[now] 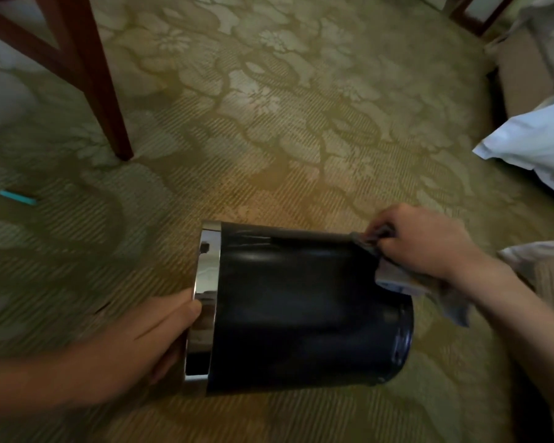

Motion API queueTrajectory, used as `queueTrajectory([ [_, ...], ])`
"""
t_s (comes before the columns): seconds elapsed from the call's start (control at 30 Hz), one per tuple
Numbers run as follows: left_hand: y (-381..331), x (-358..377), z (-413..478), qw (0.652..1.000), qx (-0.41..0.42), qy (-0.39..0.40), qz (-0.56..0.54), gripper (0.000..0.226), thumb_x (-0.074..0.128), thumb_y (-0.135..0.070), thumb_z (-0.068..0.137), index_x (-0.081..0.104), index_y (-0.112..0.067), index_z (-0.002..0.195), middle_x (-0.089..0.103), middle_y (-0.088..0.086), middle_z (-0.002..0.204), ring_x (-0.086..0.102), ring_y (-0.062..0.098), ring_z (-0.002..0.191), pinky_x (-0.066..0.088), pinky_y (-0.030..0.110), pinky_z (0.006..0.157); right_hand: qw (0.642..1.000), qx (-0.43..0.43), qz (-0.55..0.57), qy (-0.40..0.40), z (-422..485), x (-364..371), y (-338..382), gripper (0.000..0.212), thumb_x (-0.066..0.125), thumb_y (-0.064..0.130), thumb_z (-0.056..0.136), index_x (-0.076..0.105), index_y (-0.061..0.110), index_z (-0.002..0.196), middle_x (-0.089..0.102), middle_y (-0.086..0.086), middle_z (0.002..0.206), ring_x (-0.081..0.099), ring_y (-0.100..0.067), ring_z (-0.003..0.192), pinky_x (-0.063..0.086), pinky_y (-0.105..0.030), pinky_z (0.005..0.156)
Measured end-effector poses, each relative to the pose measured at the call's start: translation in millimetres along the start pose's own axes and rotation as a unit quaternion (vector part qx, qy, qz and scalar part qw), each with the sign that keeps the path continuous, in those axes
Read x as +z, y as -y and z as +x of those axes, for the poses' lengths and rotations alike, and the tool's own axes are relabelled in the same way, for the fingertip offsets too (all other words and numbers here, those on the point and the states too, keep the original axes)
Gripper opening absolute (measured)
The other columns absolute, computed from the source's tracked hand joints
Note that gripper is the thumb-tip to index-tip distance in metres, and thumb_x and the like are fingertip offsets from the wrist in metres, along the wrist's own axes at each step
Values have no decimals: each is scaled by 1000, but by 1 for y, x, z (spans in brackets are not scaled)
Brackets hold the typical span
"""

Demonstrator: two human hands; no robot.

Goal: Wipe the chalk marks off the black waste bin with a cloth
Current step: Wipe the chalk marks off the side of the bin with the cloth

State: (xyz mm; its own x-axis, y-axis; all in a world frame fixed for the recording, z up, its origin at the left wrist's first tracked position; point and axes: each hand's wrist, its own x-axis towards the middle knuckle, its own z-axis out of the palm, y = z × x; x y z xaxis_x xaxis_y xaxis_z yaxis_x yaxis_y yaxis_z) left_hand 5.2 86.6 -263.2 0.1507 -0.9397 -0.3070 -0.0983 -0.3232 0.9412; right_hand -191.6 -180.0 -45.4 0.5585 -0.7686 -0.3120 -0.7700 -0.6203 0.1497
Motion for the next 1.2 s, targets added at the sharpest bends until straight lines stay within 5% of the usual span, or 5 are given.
queueTrajectory([
  [0.3, 16, -4, -5, 997, -31, 28, 59, 46, 28, -51, 103, 58, -16, 104, 58, 14, 71, 56, 38, 57, 51, 55, 52, 964, -229, 50, -123, -21, 2, 146, 26, 57, 29, 80, 64, 24, 104, 55, -1, 98, 58, -27, 89, 32, -35, 65],
  [0.6, -93, 1, -38, 995, 15, -17, 93, 57, 26, -61, 96, 56, -13, 96, 49, 4, 69, 48, 28, 61, 48, 58, 63, 996, -43, -22, -79, -11, 11, 42, 30, 53, 30, 81, 65, 35, 108, 63, 3, 115, 61, -27, 99, 43, -34, 72],
  [0.77, -111, 3, -43, 998, -2, -17, 65, 58, 31, -45, 94, 53, 8, 100, 47, 16, 70, 46, 28, 64, 45, 59, 63, 981, -145, 13, -128, -4, 10, 115, 28, 57, 33, 79, 67, 27, 104, 64, -1, 104, 61, -27, 94, 34, -31, 65],
  [0.93, -105, 1, -47, 995, -1, 5, 103, 48, 28, -58, 88, 52, -19, 100, 42, -12, 72, 42, 19, 73, 39, 42, 69, 971, -204, 42, -115, -6, 5, 149, 25, 56, 26, 79, 64, 21, 103, 62, -3, 101, 60, -27, 90, 35, -34, 66],
  [1.2, -96, -8, -33, 997, -28, -27, -60, 46, 40, -57, 92, 66, -20, 83, 66, 18, 70, 57, 41, 59, 49, 41, 52, 983, -59, 173, 32, -20, 10, -8, 26, 64, 16, 80, 72, 38, 90, 71, 13, 95, 65, -12, 94, 51, -37, 85],
])
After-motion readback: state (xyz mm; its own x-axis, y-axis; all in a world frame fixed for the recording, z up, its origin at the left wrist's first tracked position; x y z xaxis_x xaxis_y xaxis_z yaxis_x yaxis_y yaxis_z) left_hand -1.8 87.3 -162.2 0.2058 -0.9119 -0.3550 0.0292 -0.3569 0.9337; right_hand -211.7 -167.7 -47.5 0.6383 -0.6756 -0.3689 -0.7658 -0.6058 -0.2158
